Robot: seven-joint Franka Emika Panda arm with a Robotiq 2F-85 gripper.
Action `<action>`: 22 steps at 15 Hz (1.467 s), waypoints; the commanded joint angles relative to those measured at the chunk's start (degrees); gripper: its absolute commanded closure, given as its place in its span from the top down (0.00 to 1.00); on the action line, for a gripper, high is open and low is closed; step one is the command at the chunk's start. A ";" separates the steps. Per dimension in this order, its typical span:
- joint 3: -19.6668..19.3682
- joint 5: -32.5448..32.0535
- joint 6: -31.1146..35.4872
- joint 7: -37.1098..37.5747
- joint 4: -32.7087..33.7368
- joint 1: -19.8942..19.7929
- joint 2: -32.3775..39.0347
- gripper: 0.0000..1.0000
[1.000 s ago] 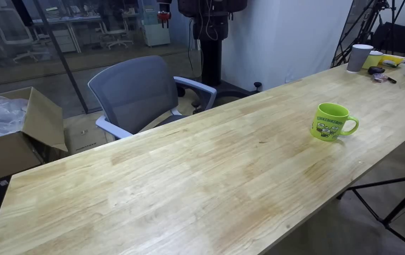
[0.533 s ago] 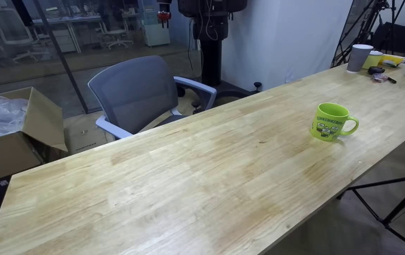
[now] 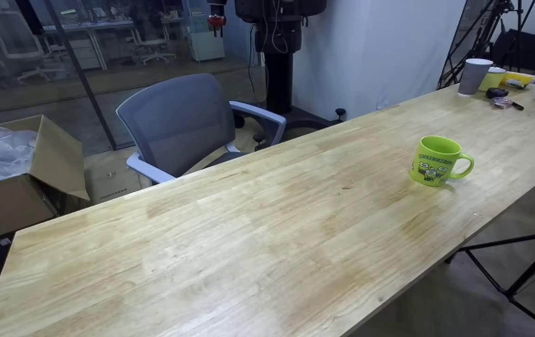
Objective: Pick up the cup and move it to the right twice.
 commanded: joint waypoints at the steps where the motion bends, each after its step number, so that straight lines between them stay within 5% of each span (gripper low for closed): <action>1: -1.89 -3.94 2.70 -1.93 3.43 -3.04 7.46 1.00; 12: -7.38 -8.61 8.49 -6.07 10.24 -7.99 23.97 1.00; 22: -11.03 -13.49 9.76 -6.25 13.52 -11.75 29.73 1.00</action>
